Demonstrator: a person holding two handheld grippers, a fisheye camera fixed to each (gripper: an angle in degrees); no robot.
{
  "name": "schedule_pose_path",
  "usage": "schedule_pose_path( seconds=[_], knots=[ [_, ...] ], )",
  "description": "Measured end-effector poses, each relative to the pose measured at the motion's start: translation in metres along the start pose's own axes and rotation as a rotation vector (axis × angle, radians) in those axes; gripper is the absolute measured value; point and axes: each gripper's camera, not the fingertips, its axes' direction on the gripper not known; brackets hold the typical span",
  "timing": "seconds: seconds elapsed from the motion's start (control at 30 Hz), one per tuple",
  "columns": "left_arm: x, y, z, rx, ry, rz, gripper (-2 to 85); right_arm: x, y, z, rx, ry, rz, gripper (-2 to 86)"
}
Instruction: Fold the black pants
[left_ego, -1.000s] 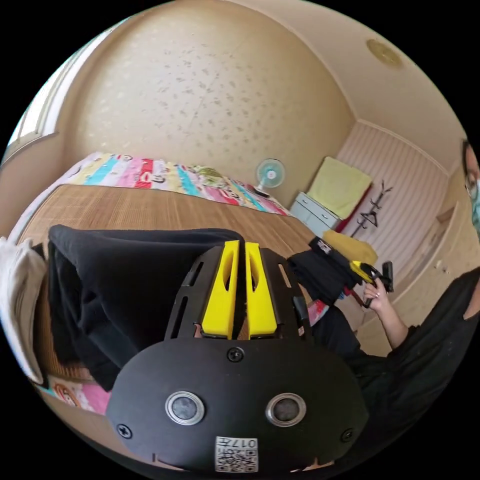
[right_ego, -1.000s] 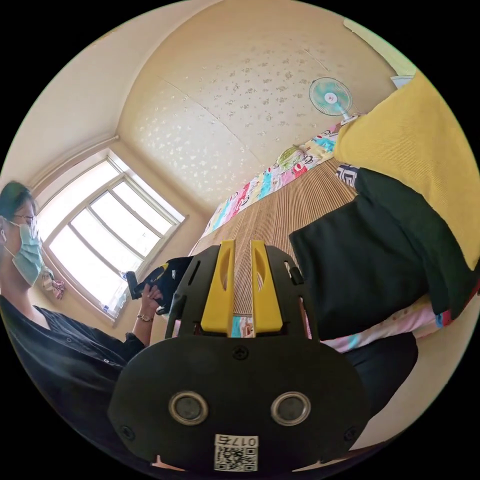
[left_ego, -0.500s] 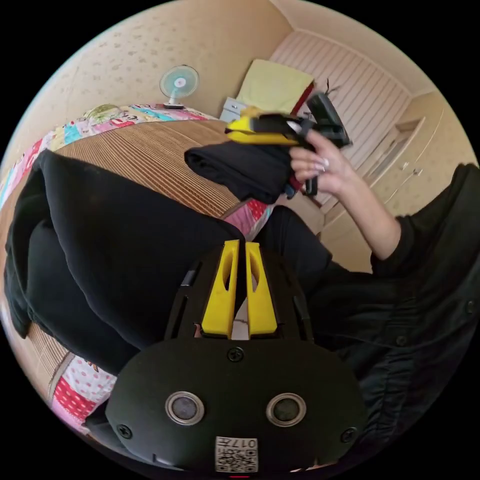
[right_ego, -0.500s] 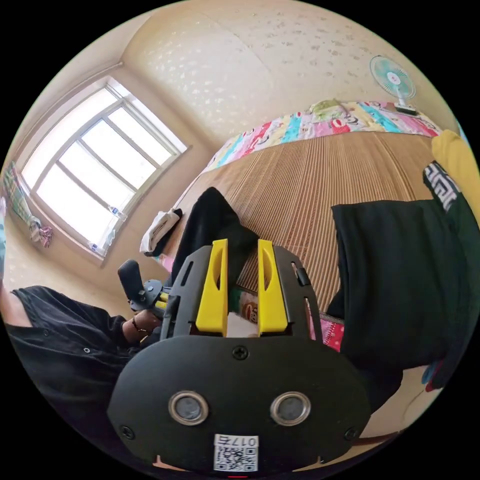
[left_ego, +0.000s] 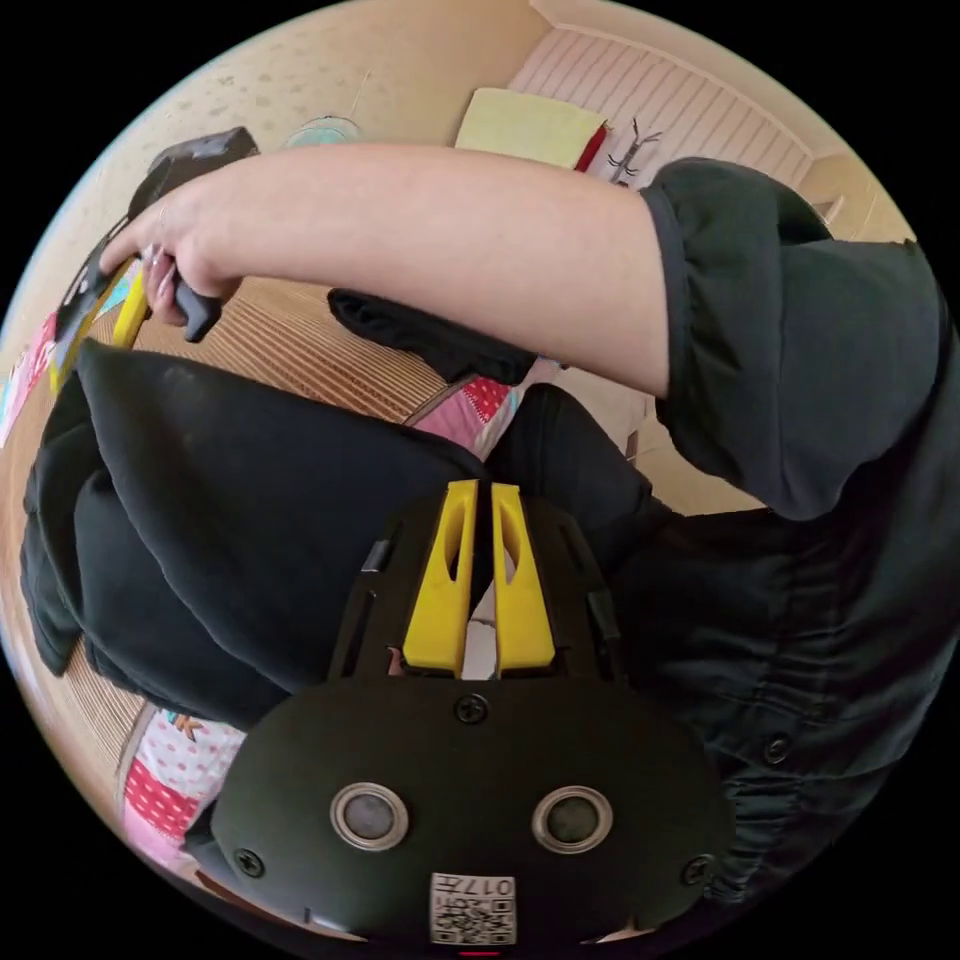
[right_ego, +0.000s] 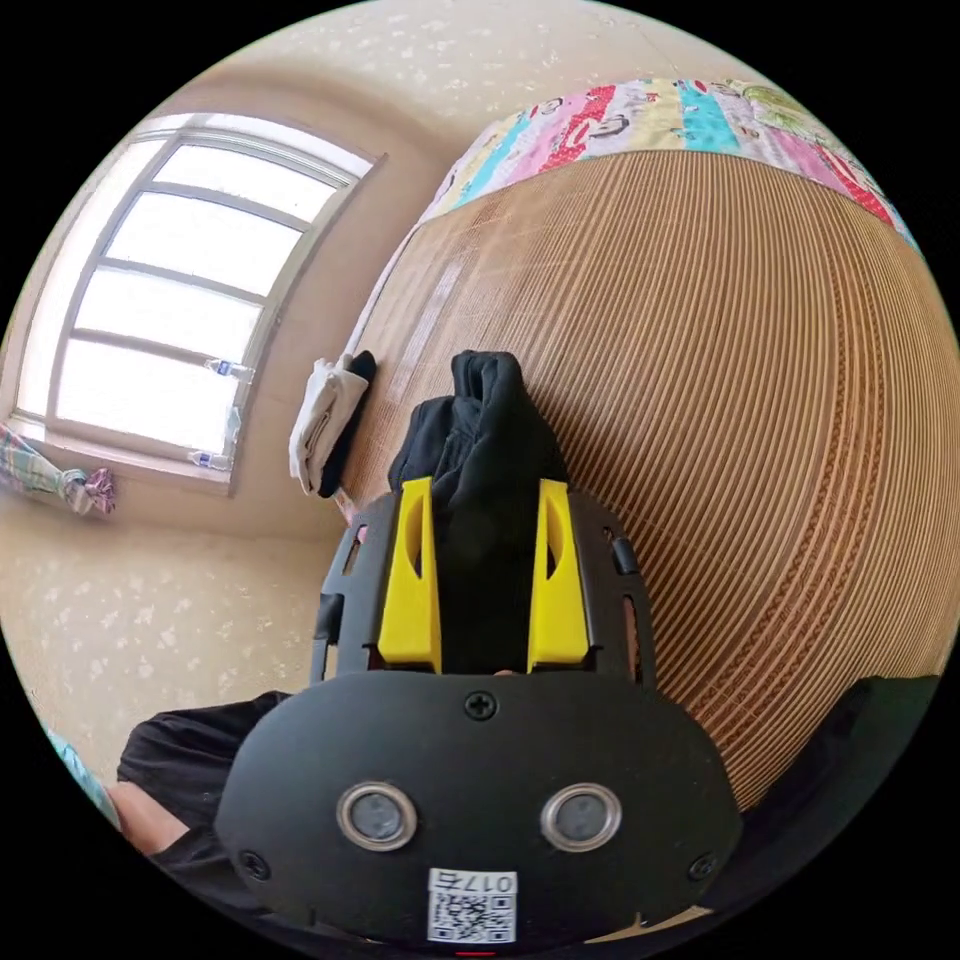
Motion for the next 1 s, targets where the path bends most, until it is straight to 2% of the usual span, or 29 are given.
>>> schedule_pose_path(
  seconds=[0.07,0.17,0.23,0.3,0.4,0.57,0.63,0.7,0.83,1.0],
  knots=[
    [-0.01,0.007,-0.03,0.053,0.049,-0.062,1.7,0.02,0.017,-0.006,0.051,0.003,0.032,9.6],
    [-0.045,0.021,-0.11,0.214,0.063,-0.208,3.7,0.065,0.048,-0.019,0.121,-0.223,0.086,7.6],
    [-0.075,0.024,-0.161,0.299,0.002,-0.295,6.4,0.087,0.067,-0.025,0.145,-0.333,0.103,7.1],
    [-0.112,0.01,-0.212,0.324,-0.203,-0.405,10.2,0.099,0.092,-0.036,0.166,-0.363,0.051,6.7],
    [-0.162,-0.028,-0.223,0.274,-0.302,-0.46,13.7,0.103,0.124,-0.051,0.201,-0.322,0.006,6.5],
    [-0.221,-0.093,-0.164,0.193,-0.089,-0.501,15.0,0.118,0.162,-0.069,0.229,-0.396,-0.012,6.2],
    [-0.222,-0.107,-0.141,0.181,0.028,-0.498,10.7,0.128,0.174,-0.077,0.255,-0.449,0.003,5.8],
    [-0.21,-0.106,-0.156,0.286,0.117,-0.522,5.2,0.147,0.185,-0.09,0.288,-0.522,0.026,4.7],
    [-0.182,-0.117,-0.224,0.366,0.081,-0.516,3.9,0.165,0.186,-0.124,0.351,-0.572,0.022,3.2],
    [-0.123,-0.152,-0.394,0.56,-0.079,-0.372,3.1,0.154,0.153,-0.205,0.483,-0.496,-0.065,2.3]
  ],
)
